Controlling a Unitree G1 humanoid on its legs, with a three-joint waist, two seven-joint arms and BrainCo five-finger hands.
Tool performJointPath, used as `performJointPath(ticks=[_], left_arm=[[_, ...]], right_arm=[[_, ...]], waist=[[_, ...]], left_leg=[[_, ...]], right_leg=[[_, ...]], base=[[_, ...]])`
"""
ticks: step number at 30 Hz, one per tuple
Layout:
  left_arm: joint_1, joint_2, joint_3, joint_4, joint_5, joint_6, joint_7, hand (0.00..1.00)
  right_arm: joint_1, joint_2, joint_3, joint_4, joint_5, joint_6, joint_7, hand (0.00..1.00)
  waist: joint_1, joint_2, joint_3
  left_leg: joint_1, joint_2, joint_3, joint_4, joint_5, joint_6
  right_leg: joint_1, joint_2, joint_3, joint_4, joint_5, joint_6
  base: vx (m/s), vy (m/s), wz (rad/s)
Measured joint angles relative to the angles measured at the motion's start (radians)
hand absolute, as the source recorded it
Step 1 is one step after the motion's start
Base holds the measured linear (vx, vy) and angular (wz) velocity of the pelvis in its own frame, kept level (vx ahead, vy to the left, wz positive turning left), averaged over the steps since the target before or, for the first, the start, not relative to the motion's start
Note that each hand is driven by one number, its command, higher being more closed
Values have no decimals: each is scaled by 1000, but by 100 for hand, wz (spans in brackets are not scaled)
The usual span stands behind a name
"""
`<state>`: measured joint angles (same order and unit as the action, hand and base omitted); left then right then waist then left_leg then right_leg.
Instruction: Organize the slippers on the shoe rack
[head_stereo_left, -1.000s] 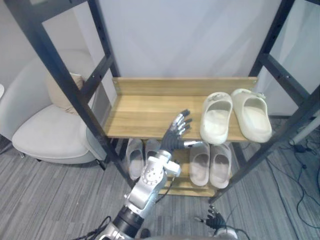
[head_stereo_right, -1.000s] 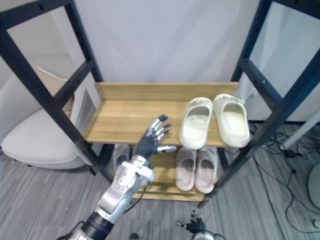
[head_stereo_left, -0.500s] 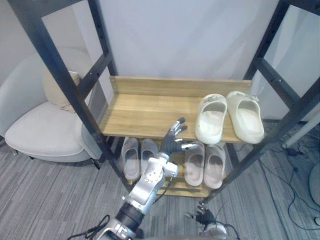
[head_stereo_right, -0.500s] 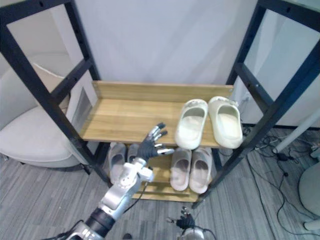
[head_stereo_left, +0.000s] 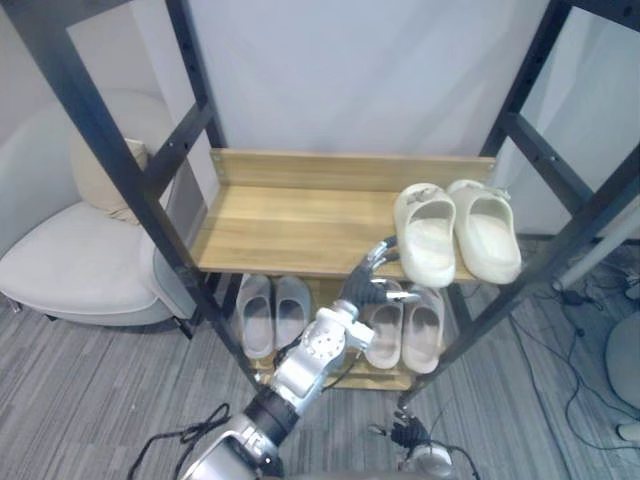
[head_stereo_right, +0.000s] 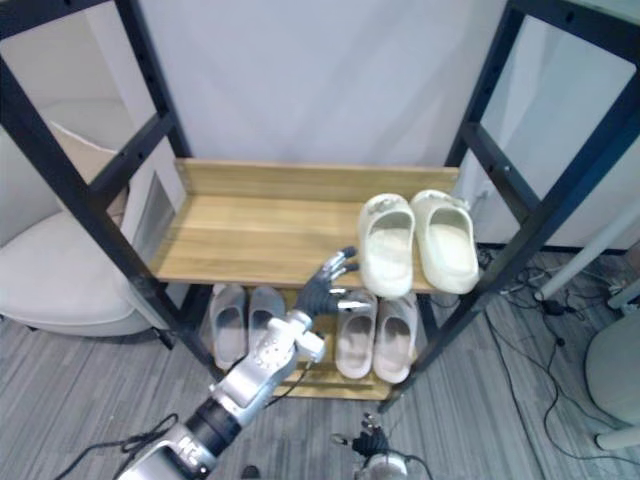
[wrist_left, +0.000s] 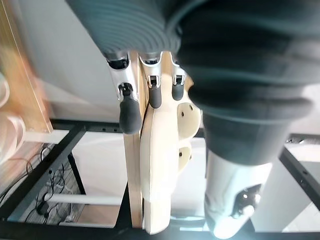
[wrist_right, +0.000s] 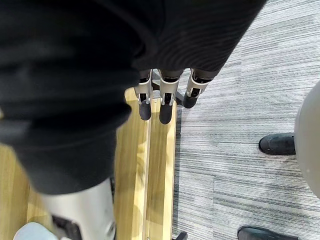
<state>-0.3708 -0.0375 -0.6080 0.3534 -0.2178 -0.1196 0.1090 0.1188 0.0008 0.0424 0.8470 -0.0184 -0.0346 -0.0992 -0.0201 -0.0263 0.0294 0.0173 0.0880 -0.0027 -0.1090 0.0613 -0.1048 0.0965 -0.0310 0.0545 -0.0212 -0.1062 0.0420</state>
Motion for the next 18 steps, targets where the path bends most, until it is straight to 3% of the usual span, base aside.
performJointPath(ticks=[18], left_arm=[[-107, -14, -32, 130, -3, -21, 45, 0]], right_arm=[[-27, -2, -39, 38, 21, 1, -9, 0]], waist=[[-13, 9, 4]], left_leg=[[-15, -7, 8, 0, -2, -2]], right_leg=[[-36, -5, 16, 36, -2, 12]], base=[[-11, 2, -2]])
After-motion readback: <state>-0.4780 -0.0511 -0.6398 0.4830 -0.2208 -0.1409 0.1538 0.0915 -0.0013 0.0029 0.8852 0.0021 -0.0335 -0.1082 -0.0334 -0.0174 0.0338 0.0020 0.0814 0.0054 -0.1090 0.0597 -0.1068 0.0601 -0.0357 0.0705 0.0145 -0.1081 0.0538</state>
